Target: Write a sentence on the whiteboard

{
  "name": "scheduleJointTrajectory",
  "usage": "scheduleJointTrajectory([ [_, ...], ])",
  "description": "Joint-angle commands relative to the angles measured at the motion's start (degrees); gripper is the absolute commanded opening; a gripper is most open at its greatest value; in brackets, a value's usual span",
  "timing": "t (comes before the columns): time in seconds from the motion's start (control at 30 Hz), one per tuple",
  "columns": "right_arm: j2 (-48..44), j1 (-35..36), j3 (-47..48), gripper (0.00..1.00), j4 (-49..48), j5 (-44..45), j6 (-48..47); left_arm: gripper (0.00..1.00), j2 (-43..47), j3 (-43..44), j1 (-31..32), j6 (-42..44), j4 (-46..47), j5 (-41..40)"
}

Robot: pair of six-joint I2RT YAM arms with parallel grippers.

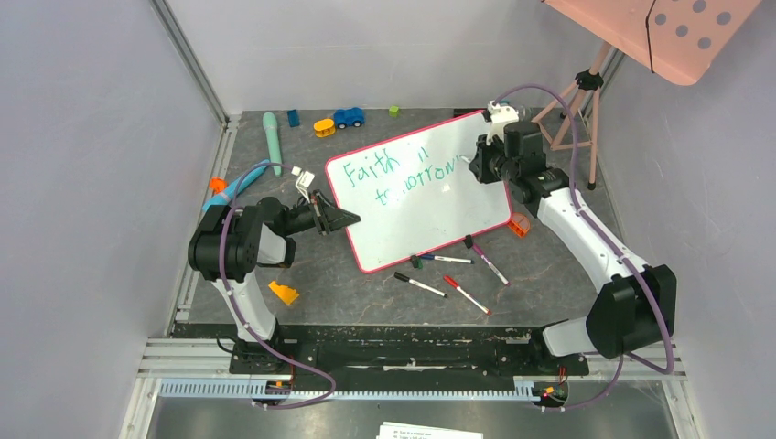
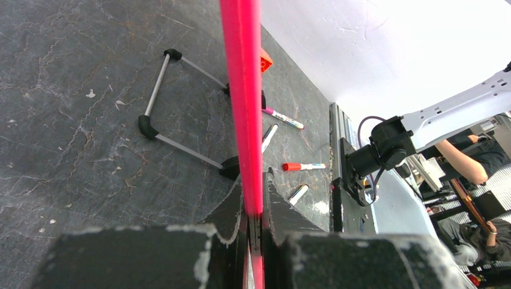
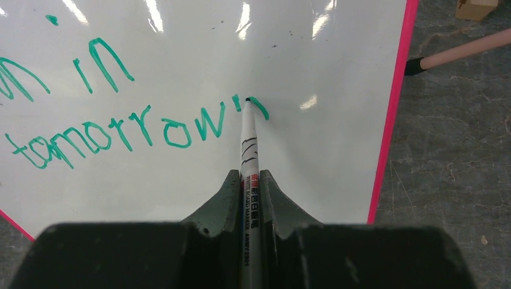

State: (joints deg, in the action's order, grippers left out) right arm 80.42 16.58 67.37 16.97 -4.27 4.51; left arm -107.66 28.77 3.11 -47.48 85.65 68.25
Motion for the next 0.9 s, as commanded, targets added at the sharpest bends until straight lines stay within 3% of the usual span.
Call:
scheduleJointTrajectory([
  [0.0, -1.48, -0.24, -2.02, 0.0, -2.47, -1.91, 0.59, 0.02, -1.1, -0.13, 1.13, 6.9, 3.56, 6.2],
  [0.33, -4.17, -0.15, -6.0, 0.0, -1.19, 0.03, 0.0, 0.02, -1.11, -0.28, 1.11, 6.98, 3.56, 6.2],
  [0.87, -3.66, -0.49, -4.75, 0.0, 1.68, 4.63, -0.2, 0.02, -0.93, -0.26, 1.11, 6.94, 3.56, 6.32],
])
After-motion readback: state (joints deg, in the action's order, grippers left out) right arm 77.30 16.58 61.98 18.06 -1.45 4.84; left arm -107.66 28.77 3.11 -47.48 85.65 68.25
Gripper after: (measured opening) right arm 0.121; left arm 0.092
